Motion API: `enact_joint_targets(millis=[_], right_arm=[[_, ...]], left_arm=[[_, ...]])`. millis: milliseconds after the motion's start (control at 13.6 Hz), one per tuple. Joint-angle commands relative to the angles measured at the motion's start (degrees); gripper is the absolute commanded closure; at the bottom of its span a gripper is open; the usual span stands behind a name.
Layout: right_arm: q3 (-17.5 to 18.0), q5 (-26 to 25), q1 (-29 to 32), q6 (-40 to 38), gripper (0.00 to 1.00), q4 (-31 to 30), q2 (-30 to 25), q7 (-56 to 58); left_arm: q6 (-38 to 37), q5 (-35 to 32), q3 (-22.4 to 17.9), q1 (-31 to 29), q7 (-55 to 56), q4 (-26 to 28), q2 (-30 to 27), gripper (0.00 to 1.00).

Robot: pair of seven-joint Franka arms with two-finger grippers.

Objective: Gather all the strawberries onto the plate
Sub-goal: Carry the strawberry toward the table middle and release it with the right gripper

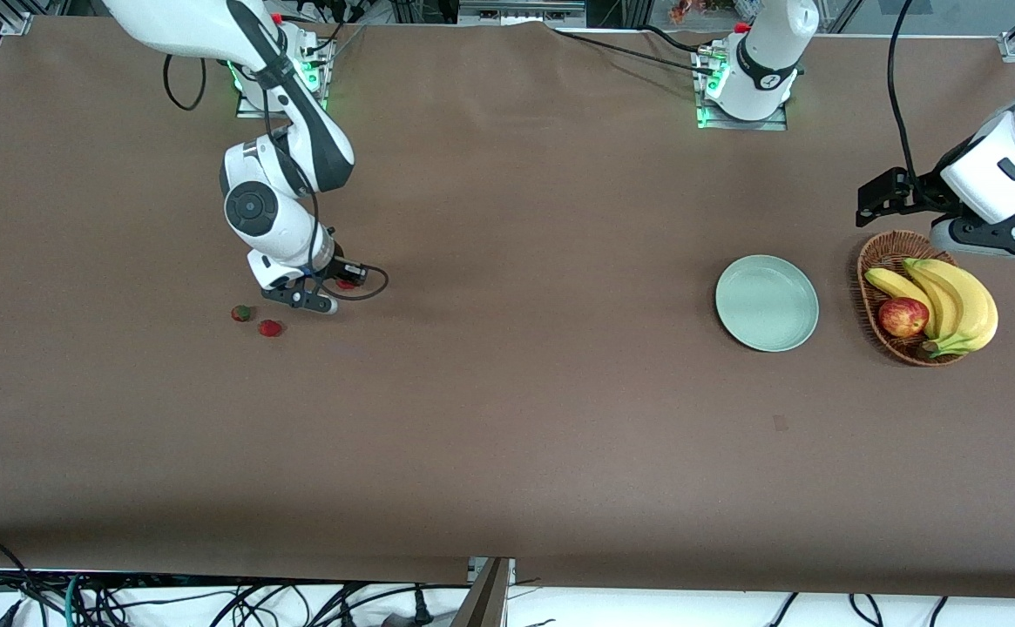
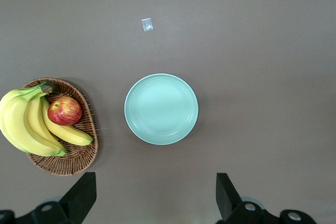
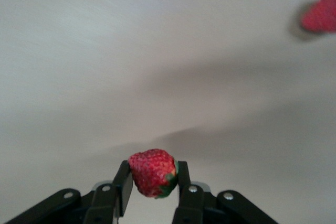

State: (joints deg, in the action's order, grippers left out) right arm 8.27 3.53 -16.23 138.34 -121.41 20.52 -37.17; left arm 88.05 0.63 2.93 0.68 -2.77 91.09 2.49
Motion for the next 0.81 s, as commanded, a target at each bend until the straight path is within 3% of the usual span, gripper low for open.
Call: enact_joint_targets(millis=[0,441,735], right_arm=[[0.3,0.8,-5.5,-6.5,0.77,16.7,8.4,-9.8],[0.3,0.7,-18.8,-3.9,0.74,39.1,24.0,-36.3],[0.2,0.4,-25.6,6.8,0.61,40.9,28.5,-47.3]], left_arm=[[-0.8,0.3,-0.2,0.6,0.1,-1.3,0.1,0.00],[-0.9,0.4,-0.3,0.6,0.4,-1.2,0.1,0.00],[-1.0,0.7,-0.4,0.4,1.0,-0.3,0.1,0.00]])
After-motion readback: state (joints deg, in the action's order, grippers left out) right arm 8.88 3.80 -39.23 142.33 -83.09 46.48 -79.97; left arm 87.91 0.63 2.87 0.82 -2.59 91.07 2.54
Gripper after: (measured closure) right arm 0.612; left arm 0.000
